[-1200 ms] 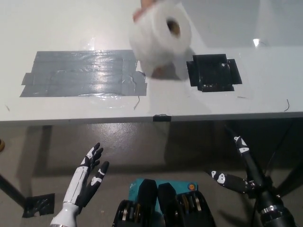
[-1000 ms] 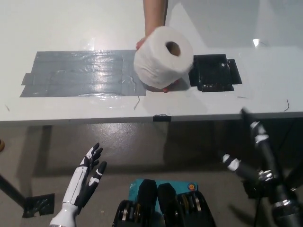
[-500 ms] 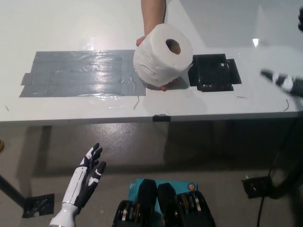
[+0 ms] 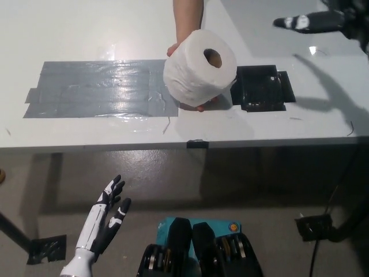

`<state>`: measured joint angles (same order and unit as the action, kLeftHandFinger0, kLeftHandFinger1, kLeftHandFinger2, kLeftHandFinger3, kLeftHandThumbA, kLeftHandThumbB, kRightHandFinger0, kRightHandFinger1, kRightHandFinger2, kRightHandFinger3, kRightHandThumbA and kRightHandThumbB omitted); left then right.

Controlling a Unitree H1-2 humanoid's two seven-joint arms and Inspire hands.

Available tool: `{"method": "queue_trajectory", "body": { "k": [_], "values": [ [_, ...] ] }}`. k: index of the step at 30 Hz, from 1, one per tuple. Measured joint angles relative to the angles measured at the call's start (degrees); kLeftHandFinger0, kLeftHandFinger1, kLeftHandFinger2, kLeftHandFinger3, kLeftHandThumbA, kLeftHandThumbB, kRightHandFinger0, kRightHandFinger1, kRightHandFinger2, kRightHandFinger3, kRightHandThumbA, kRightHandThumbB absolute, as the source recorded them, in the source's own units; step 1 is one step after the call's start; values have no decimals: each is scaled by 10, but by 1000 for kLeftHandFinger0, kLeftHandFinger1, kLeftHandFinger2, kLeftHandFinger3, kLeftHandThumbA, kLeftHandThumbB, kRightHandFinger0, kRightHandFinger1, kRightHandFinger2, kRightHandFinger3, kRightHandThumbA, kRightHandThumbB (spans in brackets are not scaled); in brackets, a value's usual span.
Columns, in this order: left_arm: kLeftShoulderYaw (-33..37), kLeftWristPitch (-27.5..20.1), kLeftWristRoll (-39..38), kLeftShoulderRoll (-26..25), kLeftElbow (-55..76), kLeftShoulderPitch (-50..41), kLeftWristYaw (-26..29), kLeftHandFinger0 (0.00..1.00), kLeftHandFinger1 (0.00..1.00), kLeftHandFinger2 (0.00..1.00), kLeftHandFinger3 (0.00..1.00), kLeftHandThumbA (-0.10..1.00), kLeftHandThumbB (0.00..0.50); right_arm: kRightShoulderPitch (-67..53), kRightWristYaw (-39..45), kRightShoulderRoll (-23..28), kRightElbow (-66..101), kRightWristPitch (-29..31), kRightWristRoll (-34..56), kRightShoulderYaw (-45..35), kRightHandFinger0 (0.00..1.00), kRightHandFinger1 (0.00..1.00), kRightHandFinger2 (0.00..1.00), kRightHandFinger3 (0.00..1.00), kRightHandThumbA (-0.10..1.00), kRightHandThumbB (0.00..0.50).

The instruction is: A person hands over a roll of toilet paper to the robot , and the robot inserts its right thumb into the hole in the centre to grab the roll, and then places it on the balck area on the desk.

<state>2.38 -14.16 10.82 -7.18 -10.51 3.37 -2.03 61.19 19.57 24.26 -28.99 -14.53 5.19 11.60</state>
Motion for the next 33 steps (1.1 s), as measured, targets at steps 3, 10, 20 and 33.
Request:
{"method": "queue_trajectory", "body": {
  "k": [3, 10, 20, 33],
  "values": [
    [0, 0, 0, 0, 0, 0, 0, 1000, 1000, 1000, 1000, 907, 118, 48, 18, -9, -70, -9, -17, 41, 1000, 1000, 1000, 1000, 937, 377],
    [0, 0, 0, 2, 3, 0, 0, 1000, 1000, 1000, 1000, 916, 130, 146, 40, -55, -220, -14, -64, 115, 1000, 1000, 1000, 1000, 953, 388],
    [0, 0, 2, 2, 5, 0, 0, 1000, 1000, 1000, 1000, 880, 99, 224, 19, -121, -355, 17, -151, 190, 1000, 1000, 1000, 1000, 1000, 397],
    [0, -1, 1, 2, 6, 0, 0, 1000, 1000, 1000, 1000, 890, 97, 219, -25, -130, -438, 75, -215, 196, 1000, 1000, 1000, 1000, 964, 343]
  ]
}}
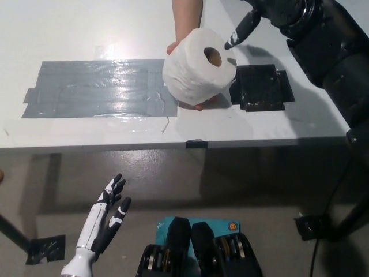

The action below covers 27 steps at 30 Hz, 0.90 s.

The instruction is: A person hands over a roll of toilet paper to the robot , and the robot inserts its right thumb into the hole in the centre to grab the roll, and then places it on the balck area on the desk.

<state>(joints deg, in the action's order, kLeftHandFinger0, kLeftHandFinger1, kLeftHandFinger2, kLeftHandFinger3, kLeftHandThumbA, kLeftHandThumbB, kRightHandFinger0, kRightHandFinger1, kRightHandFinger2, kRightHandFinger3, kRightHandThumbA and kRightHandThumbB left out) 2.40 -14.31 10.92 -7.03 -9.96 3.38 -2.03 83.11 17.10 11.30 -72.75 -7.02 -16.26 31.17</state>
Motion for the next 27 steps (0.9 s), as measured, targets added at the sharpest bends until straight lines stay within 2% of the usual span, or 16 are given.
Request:
{"method": "queue_trajectory", "body": {
  "k": [2, 4, 8, 12, 15, 17, 21, 27],
  "values": [
    [0, -1, 0, 0, 0, 0, 0, 1000, 1000, 1000, 1000, 892, 98, 0, -2, 0, -8, 3, -8, 1, 1000, 1000, 1000, 1000, 939, 337],
    [0, -1, 0, 0, 0, 0, 0, 1000, 1000, 1000, 1000, 885, 89, 0, -3, 0, -10, 7, -13, 0, 1000, 1000, 1000, 1000, 975, 344],
    [0, -2, -1, 0, 0, 0, 0, 1000, 1000, 1000, 1000, 890, 102, 0, -7, 0, -13, 13, -20, -6, 1000, 1000, 1000, 1000, 997, 360],
    [0, -2, -1, 0, 0, 1, 0, 1000, 1000, 1000, 1000, 886, 96, -1, -10, 0, -14, 18, -23, -19, 1000, 1000, 1000, 1000, 1000, 353],
    [0, -3, -1, 0, 0, 1, 0, 1000, 1000, 1000, 1000, 887, 106, -1, -11, 0, -13, 23, -22, -33, 1000, 1000, 1000, 1000, 1000, 385],
    [0, -3, -1, 0, 0, 1, 0, 1000, 1000, 1000, 1000, 890, 104, -1, -12, 0, -13, 26, -23, -40, 1000, 1000, 1000, 1000, 1000, 375],
    [1, -3, 0, -1, 0, 3, 0, 1000, 1000, 1000, 1000, 890, 97, -1, -13, -3, -14, 33, -22, -54, 1000, 1000, 1000, 1000, 1000, 402],
    [1, -2, 1, -1, 0, 7, 0, 1000, 1000, 1000, 1000, 883, 96, -1, -14, -14, -17, 38, -23, -69, 1000, 1000, 1000, 1000, 1000, 411]
  ]
}}
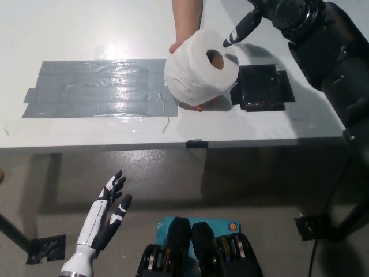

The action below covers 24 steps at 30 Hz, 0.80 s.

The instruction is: A person hands over a roll of toilet paper to the robot , and the robot inserts its right thumb into the hole in the centre to grab the roll, and then places it on the balck area on the desk.

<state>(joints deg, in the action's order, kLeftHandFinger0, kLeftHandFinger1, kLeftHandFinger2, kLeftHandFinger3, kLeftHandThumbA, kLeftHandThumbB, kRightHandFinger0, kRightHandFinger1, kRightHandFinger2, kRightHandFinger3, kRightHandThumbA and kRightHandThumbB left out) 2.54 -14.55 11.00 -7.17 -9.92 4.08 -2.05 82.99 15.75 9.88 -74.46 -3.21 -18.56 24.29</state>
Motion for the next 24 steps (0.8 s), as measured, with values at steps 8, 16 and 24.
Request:
{"method": "queue_trajectory", "body": {
  "k": [8, 16, 24],
  "values": [
    [0, 0, 0, 0, 0, 1, 0, 1000, 1000, 1000, 1000, 905, 115, -1, 0, -7, -4, 2, -2, -3, 1000, 1000, 1000, 1000, 1000, 399],
    [1, 0, 0, 0, 0, 2, 0, 1000, 1000, 1000, 1000, 899, 104, -14, -1, -15, -14, 1, -10, -1, 1000, 1000, 1000, 1000, 1000, 410],
    [1, 0, 0, 0, 0, 2, 0, 1000, 1000, 1000, 1000, 887, 109, -17, -1, -16, -18, -1, -14, -2, 1000, 1000, 1000, 1000, 1000, 409]
  ]
}}
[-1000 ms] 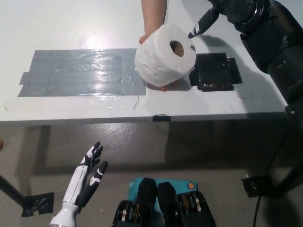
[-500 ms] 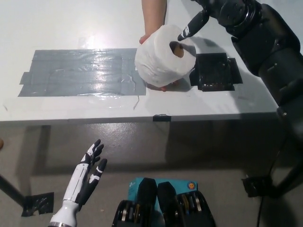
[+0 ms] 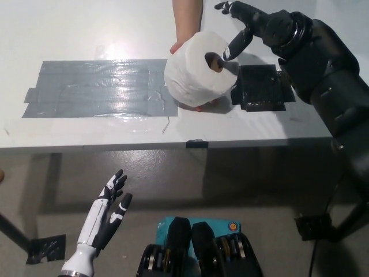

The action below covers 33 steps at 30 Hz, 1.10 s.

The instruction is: A person hands over a roll of toilet paper to the robot , and the robot inserts its right thumb into the hole in the centre to grab the roll, and then places it on the balck area on the desk.

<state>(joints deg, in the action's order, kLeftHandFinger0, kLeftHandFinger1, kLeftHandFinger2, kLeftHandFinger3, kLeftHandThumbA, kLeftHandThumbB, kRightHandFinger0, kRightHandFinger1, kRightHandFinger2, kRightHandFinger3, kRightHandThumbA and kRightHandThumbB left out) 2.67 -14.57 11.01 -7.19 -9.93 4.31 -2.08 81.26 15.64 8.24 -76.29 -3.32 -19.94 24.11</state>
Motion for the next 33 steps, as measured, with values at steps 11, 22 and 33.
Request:
{"method": "queue_trajectory", "body": {
  "k": [11, 22, 33],
  "values": [
    [2, 0, 1, -3, 0, 0, 0, 1000, 1000, 1000, 1000, 889, 116, -16, -10, -6, 0, 0, 0, -8, 1000, 1000, 1000, 1000, 1000, 427],
    [3, 0, 2, -4, 0, 0, 0, 1000, 1000, 1000, 1000, 885, 127, -19, -21, -28, -11, 1, -1, -7, 1000, 1000, 1000, 1000, 1000, 439],
    [3, 0, 1, -5, 0, 0, 0, 1000, 1000, 1000, 1000, 871, 126, -19, -38, -32, -23, 1, -13, -3, 1000, 1000, 1000, 1000, 1000, 420]
  ]
}}
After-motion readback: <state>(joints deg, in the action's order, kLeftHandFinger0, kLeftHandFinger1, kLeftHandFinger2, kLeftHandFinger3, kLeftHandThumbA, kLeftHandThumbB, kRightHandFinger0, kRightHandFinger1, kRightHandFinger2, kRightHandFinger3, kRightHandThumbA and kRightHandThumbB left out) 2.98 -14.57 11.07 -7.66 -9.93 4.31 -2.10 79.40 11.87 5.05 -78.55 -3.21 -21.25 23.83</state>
